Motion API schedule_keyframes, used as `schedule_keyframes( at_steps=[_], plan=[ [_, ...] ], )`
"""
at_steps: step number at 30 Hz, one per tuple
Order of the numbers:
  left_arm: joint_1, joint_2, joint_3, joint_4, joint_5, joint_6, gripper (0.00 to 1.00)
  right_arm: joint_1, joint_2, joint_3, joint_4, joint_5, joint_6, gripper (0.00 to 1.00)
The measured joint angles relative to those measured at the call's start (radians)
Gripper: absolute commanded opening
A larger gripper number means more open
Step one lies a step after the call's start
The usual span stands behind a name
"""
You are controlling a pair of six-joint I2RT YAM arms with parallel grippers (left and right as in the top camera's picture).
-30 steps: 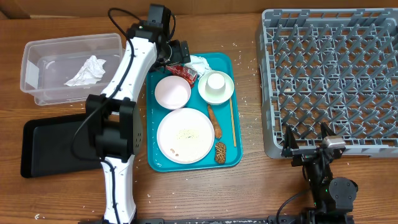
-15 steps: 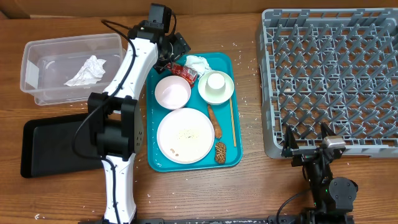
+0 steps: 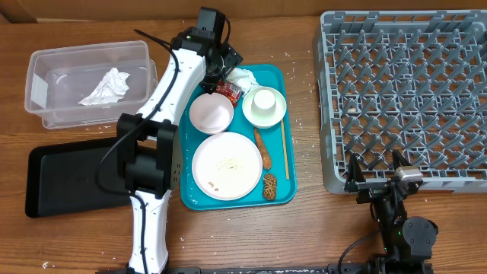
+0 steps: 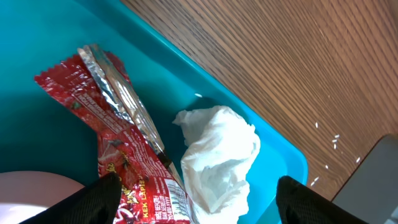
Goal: Sort waste into correct bins and load items into the dishwasher
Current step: 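Reach the left gripper to the red wrapper and grasp it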
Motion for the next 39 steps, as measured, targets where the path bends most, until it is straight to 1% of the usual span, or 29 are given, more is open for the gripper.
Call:
schedule_keyframes(
  at_steps=[3,5,12,16,21,24,27,28,33,37,39],
  plan=[
    [0.0,0.0,0.0,0.0,-0.013,-0.014,0.81,0.0,0.0,0.0,0.0,0.0,0.0,1.0],
    [0.0,0.0,0.0,-0.003,-0.021,-0.019,0.79,0.0,0.0,0.0,0.0,0.0,0.0,1.0],
    [0.0,0.003,0.0,-0.031,-0.043,-0.054,0.79,0.0,0.0,0.0,0.0,0.0,0.0,1.0],
    [0.0,0.023,0.0,-0.031,-0.045,-0.066,0.77,0.0,0.0,0.0,0.0,0.0,0.0,1.0],
    [0.0,0.051,0.0,-0.028,-0.045,-0.07,0.64,0.0,0.0,0.0,0.0,0.0,0.0,1.0],
    [0.0,0.056,0.0,-0.029,-0.045,-0.076,0.54,0.0,0.0,0.0,0.0,0.0,0.0,1.0],
    [0.0,0.056,0.0,-0.027,-0.045,-0.082,0.4,0.0,0.0,0.0,0.0,0.0,0.0,1.0],
    [0.0,0.056,0.0,-0.027,-0.045,-0.081,0.37,0.0,0.0,0.0,0.0,0.0,0.001,1.0],
    [0.0,0.056,0.0,-0.027,-0.045,-0.083,0.26,0.0,0.0,0.0,0.0,0.0,0.0,1.0],
    [0.0,0.056,0.0,-0.027,-0.045,-0.084,0.25,0.0,0.0,0.0,0.0,0.0,0.0,1.0],
    [0.0,0.056,0.0,-0.027,-0.045,-0.084,0.22,0.0,0.0,0.0,0.0,0.0,0.001,1.0]
  ],
)
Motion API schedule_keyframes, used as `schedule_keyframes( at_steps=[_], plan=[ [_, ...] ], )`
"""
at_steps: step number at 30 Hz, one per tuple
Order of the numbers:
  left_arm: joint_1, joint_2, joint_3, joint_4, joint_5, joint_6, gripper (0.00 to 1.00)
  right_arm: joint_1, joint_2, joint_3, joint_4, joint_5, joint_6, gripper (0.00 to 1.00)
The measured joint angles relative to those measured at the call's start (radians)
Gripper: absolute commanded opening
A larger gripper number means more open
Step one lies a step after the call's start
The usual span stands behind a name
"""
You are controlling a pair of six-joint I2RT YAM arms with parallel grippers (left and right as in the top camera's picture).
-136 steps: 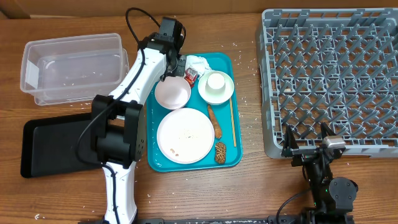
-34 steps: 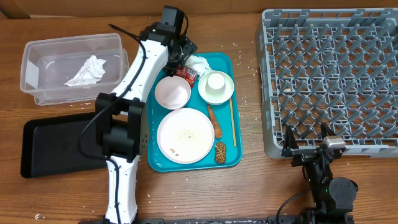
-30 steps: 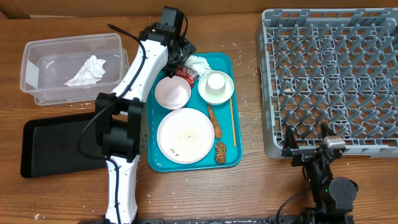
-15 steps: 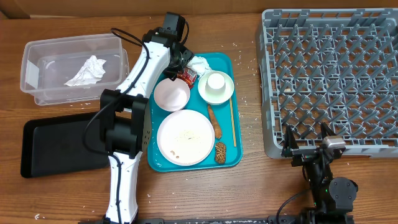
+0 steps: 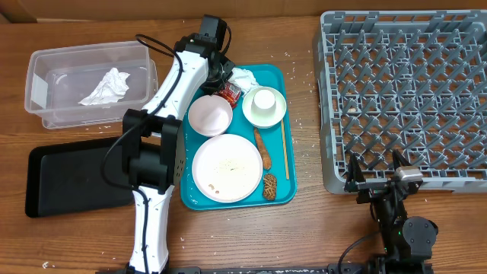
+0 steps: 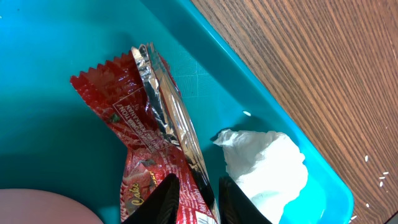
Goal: Sort waste into correct bins and load items into the dishwasher
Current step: 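Reach the left gripper to the red wrapper and grasp it, then carry the red wrapper to the clear bin and release it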
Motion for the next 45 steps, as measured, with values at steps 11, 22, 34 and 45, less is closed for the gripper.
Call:
schedule_keyframes(
  at_steps=[11,22,34,45],
  plan=[
    [0.0,0.0,0.0,-0.004,-0.015,0.0,0.04,0.0,0.0,0.0,0.0,0.0,-0.001,1.0],
    [0.0,-0.006,0.077,-0.092,-0.029,0.053,0.04,0.0,0.0,0.0,0.0,0.0,-0.001,1.0],
    [0.056,-0.224,0.169,-0.142,-0.142,0.189,0.04,0.0,0.0,0.0,0.0,0.0,-0.001,1.0],
    [0.256,-0.321,0.177,-0.209,-0.286,0.29,0.13,0.0,0.0,0.0,0.0,0.0,-0.002,1.0]
  ],
)
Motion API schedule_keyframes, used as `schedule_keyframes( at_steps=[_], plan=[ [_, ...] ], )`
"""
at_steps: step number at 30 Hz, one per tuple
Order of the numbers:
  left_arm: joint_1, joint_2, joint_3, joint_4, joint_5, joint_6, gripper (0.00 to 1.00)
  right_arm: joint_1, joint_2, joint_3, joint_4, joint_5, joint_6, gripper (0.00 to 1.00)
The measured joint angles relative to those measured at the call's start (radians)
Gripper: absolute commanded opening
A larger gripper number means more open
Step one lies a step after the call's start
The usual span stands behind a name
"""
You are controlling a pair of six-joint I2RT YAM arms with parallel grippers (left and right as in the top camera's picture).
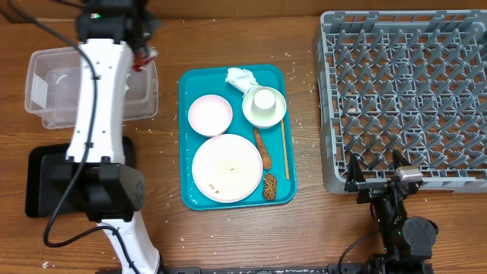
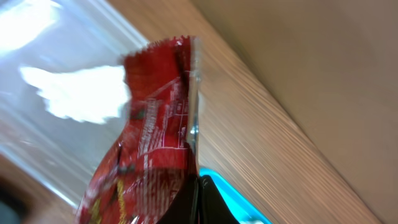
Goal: Sort waste into correct bins and load items into the dishwasher
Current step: 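Carry the red wrapper to the clear bin and release it, then grasp the remaining white tissue on the tray with the left gripper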
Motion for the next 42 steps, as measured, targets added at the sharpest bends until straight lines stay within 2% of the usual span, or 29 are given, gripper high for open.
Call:
schedule_keyframes(
  at_steps=[1,2,4,7,11,16,19,22,27,33,42],
  plan=[
    [0.021,0.0,-0.001,-0.002,-0.005,0.002,0.65,0.0,0.0,0.0,0.0,0.0,0.0,1.0],
    [0.051,0.0,-0.002,-0.001,-0.013,0.005,0.74,0.0,0.0,0.0,0.0,0.0,0.001,1.0],
    [0.102,0.0,-0.014,0.002,-0.021,0.011,0.77,0.0,0.0,0.0,0.0,0.0,0.001,1.0],
    [0.159,0.0,-0.04,-0.01,-0.024,0.011,0.89,0.0,0.0,0.0,0.0,0.0,0.0,1.0],
    [0.208,0.0,-0.047,-0.043,0.005,0.021,1.0,0.0,0.0,0.0,0.0,0.0,0.001,1.0],
    [0.204,0.0,-0.047,-0.077,0.177,0.051,1.0,0.0,0.0,0.0,-0.001,0.0,0.0,1.0],
    [0.173,0.0,-0.048,-0.079,0.366,0.146,1.0,0.0,0.0,0.0,0.0,0.0,0.0,1.0],
    [0.106,0.0,-0.047,-0.079,0.465,0.236,1.0,0.0,0.0,0.0,0.0,0.0,0.0,1.0],
    [-0.062,0.008,-0.047,-0.076,0.478,0.29,1.0,0.0,0.0,0.0,0.0,0.0,0.001,1.0],
    [-0.219,0.109,-0.047,-0.014,0.443,0.231,1.0,0.0,0.0,0.0,0.0,0.0,0.001,1.0],
    [-0.287,0.348,-0.054,0.138,0.438,0.106,1.0,0.0,0.0,0.0,0.0,0.0,0.0,1.0]
  ],
)
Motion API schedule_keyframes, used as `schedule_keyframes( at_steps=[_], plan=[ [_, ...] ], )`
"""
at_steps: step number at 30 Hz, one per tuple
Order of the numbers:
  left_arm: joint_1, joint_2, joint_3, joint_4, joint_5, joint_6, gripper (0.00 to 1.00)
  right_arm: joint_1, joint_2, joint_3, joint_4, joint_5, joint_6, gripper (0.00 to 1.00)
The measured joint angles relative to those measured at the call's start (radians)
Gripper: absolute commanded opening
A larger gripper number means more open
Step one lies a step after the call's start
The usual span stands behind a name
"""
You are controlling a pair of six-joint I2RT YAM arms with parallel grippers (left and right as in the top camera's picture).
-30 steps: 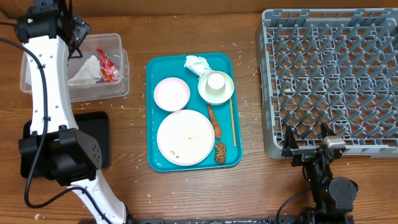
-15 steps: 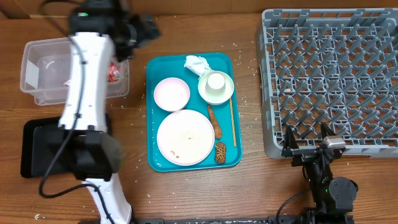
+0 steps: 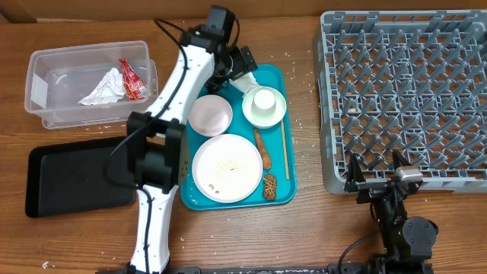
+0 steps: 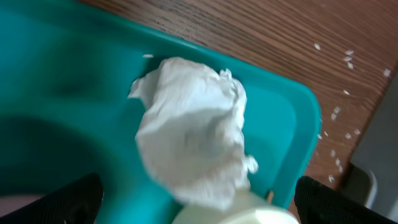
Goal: Sort waste into correct bins and load items into the dishwasher
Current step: 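Grasp the remaining white tissue on the tray with the left gripper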
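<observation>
A crumpled white tissue (image 4: 193,146) lies in the far corner of the teal tray (image 4: 56,81). My left gripper (image 4: 199,208) hangs open just above it, one fingertip (image 4: 68,199) on each side; in the overhead view the left gripper (image 3: 237,62) covers that corner. A red snack wrapper (image 3: 131,80) lies in the clear bin (image 3: 46,57) beside another white tissue (image 3: 103,87). On the tray are a pink bowl (image 3: 211,114), a white plate (image 3: 227,167) and a pale green cup (image 3: 264,103). My right gripper (image 3: 377,176) rests open at the table's front.
The grey dish rack (image 3: 407,91) fills the right side. A black tray (image 3: 72,179) lies at the front left. A chopstick (image 3: 285,148) and brown food scraps (image 3: 262,148) lie on the teal tray's right part.
The left gripper held the red wrapper at the clear bin. Now the wrapper lies in the bin and the gripper is open over the tissue on the tray.
My left gripper was open over the red wrapper and the tissue in the tray's far corner. Then it was shut on the wrapper, and later held it at the clear bin. The wrapper is now in the bin and the gripper is back over the tissue. The right arm stayed still.
</observation>
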Motion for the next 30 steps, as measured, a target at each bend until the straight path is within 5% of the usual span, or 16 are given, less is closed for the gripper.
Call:
schedule_keyframes(
  at_steps=[4,7,8,12,22,30],
  plan=[
    [0.0,0.04,-0.002,0.051,0.017,-0.024,0.85,0.0,0.0,0.0,0.0,0.0,0.0,1.0],
    [0.0,0.046,-0.002,0.05,0.024,-0.03,0.56,0.0,0.0,0.0,0.0,0.0,0.0,1.0],
    [0.0,0.046,-0.002,0.05,0.023,-0.032,0.34,0.0,0.0,0.0,0.0,0.0,0.0,1.0],
    [0.001,0.046,-0.002,0.05,0.023,-0.03,0.04,0.0,0.0,0.0,0.0,0.0,0.0,1.0],
    [0.093,-0.017,0.061,-0.057,0.023,-0.032,0.04,0.0,0.0,0.0,0.0,0.0,0.0,1.0],
    [0.285,-0.315,0.123,-0.07,-0.134,-0.031,0.04,0.0,0.0,0.0,0.0,0.0,0.0,1.0]
  ],
)
